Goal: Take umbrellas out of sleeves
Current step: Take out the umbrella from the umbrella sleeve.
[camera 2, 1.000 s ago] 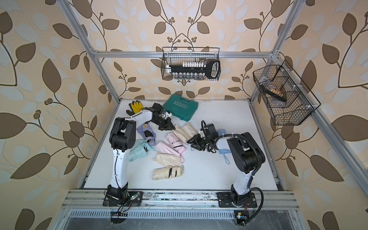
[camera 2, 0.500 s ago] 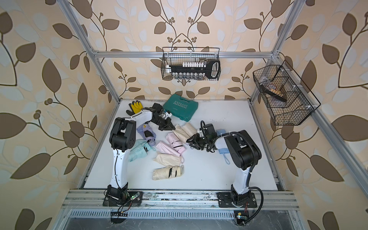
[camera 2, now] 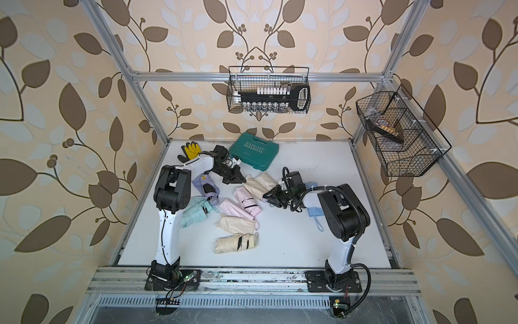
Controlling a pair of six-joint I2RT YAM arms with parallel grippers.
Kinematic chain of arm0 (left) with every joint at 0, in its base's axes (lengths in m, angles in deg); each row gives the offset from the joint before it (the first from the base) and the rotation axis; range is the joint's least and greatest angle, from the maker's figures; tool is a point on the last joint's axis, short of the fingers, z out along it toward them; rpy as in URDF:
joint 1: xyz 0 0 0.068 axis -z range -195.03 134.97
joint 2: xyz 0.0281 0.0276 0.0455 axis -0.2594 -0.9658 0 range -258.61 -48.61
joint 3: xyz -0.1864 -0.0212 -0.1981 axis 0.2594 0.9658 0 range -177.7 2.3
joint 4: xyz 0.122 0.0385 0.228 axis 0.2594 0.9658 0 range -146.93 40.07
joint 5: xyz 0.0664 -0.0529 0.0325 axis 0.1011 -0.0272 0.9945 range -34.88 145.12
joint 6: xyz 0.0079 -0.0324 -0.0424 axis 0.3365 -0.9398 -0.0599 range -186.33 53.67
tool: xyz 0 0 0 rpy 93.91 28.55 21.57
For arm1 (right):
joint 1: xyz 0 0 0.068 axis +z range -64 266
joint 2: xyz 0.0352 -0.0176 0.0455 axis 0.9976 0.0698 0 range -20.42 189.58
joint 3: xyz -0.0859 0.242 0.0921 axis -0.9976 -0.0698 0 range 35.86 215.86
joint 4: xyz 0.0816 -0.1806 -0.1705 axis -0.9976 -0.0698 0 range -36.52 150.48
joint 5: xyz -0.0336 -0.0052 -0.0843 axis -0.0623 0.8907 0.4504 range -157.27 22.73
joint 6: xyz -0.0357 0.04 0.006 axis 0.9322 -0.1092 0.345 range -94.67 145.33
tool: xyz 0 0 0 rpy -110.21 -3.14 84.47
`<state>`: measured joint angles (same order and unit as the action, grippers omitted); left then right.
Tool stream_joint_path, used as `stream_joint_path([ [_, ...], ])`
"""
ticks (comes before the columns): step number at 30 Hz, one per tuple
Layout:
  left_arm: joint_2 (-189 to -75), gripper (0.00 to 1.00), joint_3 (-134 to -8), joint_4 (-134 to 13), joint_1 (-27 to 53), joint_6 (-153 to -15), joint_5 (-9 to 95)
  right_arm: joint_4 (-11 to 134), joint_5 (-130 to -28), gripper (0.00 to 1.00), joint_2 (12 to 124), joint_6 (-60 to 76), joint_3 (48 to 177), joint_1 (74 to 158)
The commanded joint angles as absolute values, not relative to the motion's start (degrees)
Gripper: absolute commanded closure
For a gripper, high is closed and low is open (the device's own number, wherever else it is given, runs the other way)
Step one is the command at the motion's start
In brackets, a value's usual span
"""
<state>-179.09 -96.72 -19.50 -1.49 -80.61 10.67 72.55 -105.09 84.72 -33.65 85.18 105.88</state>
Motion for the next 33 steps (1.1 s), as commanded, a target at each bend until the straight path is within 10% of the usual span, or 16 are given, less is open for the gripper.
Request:
stream_joint_path([
  [1,-176.12,0.92,-97.46,-16.94,-1.5,-81.89,9.37,71.14,-103.47,0.76,81.21,-31.29,89.34,106.2],
  [33,-163.88,1.0,-91.59,-27.7,-6.07,-94.32,-1.23,51.6,-104.46,0.84,67.15,-24.9,99.15,106.22],
])
